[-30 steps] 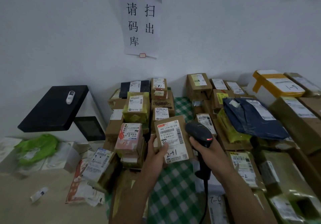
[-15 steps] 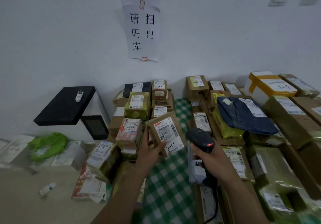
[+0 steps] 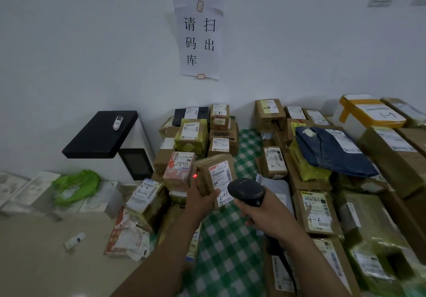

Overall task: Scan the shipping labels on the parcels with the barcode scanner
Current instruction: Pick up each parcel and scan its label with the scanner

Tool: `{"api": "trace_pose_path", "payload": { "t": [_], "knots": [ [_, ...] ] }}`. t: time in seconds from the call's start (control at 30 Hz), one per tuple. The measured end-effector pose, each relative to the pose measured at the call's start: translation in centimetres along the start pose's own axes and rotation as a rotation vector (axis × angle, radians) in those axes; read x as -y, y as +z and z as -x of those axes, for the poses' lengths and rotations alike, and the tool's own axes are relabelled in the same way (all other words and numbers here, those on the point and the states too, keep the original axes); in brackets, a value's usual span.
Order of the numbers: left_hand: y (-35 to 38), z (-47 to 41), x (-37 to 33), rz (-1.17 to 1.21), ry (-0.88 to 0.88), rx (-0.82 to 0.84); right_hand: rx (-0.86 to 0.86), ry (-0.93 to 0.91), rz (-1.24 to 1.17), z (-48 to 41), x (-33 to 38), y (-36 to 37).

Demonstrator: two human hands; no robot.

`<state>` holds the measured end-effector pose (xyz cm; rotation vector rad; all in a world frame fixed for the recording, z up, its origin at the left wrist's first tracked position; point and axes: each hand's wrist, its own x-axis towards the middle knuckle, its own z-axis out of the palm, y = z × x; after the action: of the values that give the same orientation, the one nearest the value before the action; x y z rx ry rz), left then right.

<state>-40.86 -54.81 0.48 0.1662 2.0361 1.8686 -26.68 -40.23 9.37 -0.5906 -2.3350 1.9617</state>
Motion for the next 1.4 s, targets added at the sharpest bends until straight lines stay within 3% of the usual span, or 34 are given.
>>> {"api": "trace_pose_path", "payload": {
  "t": [0.5, 0.8, 1.0, 1.13, 1.4],
  "knots": [
    [-1.0, 0.0, 0.6, -0.024, -0.053, -0.008, 0.026, 0.056, -0.009, 0.3, 0.5, 0.0],
    [3.1, 6.0, 4.3, -0.085, -0.405, 0.405, -0.250, 0.218, -0.133, 3.7, -3.0, -5.7],
    [7.0, 9.5, 6.8, -0.184, -0.542, 0.667, -0.308, 0.291, -0.129, 6.3, -6.5, -7.3],
    [10.0, 11.1, 8.7, -0.085, -0.559, 0.601, -0.306, 0.324, -0.128, 7.6, -7.8, -7.8],
    [12.6, 13.0, 11.1, -0.242, -0.420, 0.480, -0.298, 0.330, -0.120, 9.3, -9.3, -7.4]
  ]
}}
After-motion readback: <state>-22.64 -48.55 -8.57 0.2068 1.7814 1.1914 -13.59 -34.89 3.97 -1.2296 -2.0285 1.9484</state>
